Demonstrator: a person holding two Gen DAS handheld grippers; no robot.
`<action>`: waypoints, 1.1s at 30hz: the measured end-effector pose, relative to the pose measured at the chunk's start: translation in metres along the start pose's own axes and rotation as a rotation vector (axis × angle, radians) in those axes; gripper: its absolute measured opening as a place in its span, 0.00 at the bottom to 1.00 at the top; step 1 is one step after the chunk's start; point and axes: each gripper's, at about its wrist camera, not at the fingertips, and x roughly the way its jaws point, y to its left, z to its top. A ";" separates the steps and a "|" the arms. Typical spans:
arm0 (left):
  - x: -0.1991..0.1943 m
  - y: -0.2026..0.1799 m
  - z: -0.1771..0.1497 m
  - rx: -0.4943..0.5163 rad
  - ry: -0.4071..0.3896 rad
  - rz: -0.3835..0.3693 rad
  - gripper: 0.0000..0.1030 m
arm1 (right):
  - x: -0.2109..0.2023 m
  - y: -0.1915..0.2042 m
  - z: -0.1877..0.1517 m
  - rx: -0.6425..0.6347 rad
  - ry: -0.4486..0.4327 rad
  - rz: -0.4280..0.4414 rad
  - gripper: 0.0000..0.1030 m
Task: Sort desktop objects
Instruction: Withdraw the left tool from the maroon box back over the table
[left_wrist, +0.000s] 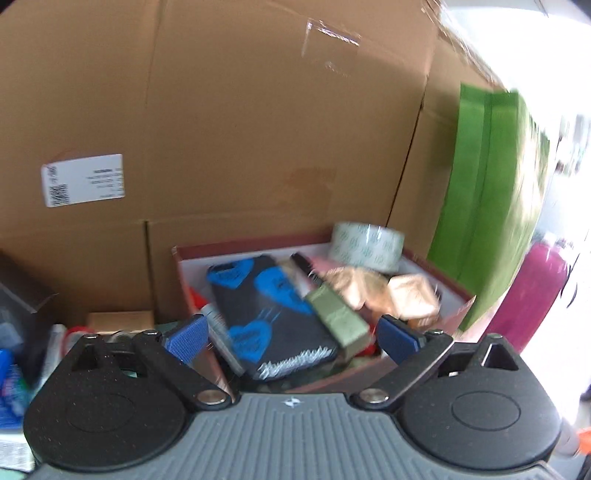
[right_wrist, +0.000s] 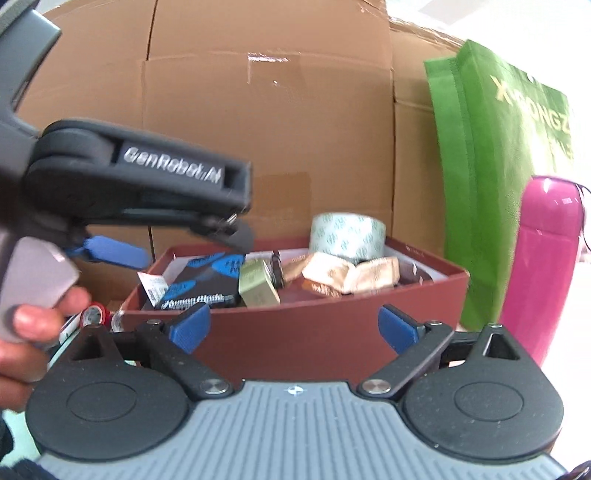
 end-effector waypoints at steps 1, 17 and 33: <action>-0.004 -0.001 -0.002 0.007 0.004 0.011 0.98 | -0.001 -0.001 -0.001 0.009 0.009 -0.005 0.93; -0.046 0.004 -0.027 0.010 0.036 0.028 0.98 | -0.044 0.012 -0.009 0.020 0.055 -0.011 0.98; -0.085 0.029 -0.064 -0.014 0.094 0.065 0.98 | -0.075 0.051 -0.020 -0.056 0.134 0.066 0.98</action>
